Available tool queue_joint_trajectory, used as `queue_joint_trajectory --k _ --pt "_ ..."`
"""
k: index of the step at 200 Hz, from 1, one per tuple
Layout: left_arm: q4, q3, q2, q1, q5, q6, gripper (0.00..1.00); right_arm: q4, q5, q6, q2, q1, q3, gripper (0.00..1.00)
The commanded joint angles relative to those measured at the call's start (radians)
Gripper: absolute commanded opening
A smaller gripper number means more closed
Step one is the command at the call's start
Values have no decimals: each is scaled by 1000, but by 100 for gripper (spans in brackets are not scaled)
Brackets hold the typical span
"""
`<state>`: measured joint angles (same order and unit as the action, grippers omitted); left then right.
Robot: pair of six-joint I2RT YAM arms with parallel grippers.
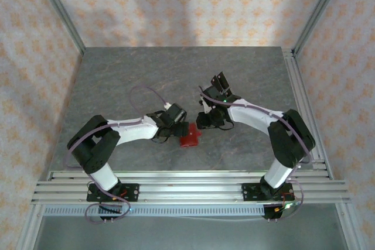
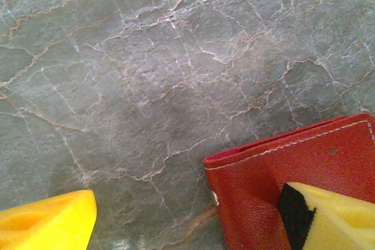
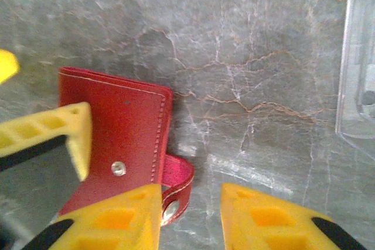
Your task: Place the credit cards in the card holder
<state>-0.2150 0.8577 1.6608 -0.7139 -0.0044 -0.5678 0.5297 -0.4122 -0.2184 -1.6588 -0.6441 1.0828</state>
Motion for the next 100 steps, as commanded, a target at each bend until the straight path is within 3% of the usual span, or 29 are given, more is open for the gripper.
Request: queue_joint_trajectory --k 1,100 --pt "-17 -4 29 -12 -29 0 83 0 13 -53 55 6 -8 38" --pt "10 -27 25 -14 -34 -25 83 23 16 -101 -51 -53 39 42"
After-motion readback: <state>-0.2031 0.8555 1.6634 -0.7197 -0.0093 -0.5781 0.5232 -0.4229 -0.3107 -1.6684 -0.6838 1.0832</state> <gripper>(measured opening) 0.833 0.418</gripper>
